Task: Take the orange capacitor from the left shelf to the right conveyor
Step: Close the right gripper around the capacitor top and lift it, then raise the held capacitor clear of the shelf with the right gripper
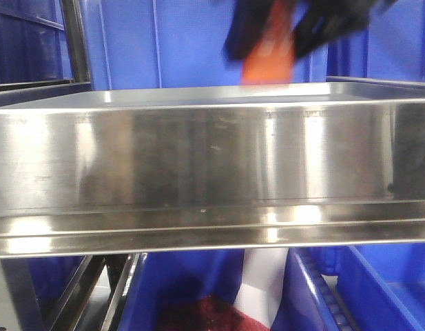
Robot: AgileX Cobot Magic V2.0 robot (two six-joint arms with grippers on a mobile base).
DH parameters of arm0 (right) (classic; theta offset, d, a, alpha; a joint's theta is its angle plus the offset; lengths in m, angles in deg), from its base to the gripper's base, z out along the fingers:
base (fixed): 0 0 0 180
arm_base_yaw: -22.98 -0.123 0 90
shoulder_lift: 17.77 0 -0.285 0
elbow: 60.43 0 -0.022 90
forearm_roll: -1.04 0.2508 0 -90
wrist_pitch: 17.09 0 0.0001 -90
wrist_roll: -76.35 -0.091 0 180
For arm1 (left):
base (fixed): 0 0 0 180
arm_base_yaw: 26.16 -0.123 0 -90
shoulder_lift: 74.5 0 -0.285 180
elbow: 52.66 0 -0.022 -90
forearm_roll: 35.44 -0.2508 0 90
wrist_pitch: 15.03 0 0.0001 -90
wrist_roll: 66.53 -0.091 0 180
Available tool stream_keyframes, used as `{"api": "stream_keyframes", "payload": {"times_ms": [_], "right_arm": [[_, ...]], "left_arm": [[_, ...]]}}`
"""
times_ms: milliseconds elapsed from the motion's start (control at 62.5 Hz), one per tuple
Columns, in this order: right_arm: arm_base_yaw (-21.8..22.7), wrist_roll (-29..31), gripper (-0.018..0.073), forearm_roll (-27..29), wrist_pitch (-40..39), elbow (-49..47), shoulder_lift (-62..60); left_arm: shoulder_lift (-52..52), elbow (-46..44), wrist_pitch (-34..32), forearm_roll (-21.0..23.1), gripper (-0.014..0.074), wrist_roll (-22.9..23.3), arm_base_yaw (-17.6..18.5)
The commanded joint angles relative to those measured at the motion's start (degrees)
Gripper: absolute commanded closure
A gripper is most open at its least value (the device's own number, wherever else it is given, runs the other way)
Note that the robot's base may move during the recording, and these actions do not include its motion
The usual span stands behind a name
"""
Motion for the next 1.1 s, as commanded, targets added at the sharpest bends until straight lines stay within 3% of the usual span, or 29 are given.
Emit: {"api": "stream_keyframes", "payload": {"times_ms": [0,224,432,704,1088], "right_arm": [[-0.1,0.19,0.0509,-1.63,-0.09,-1.98,-7.65],[-0.1,0.36,0.0509,-7.65,2.72,1.76,-22.86],[-0.1,0.36,0.0509,-7.92,-2.76,13.7,-43.05],[-0.1,0.36,0.0509,-7.42,-4.3,24.84,-65.89],[-0.1,0.36,0.0509,-7.12,-6.81,30.19,-74.84]], "left_arm": [[0.46,1.25,-5.15,0.18,0.0722,0.0,-0.02],[0.46,1.25,-5.15,0.18,0.0722,0.0,-0.02],[0.46,1.25,-5.15,0.18,0.0722,0.0,-0.02],[0.46,1.25,-5.15,0.18,0.0722,0.0,-0.02],[0.46,1.25,-5.15,0.18,0.0722,0.0,-0.02]]}}
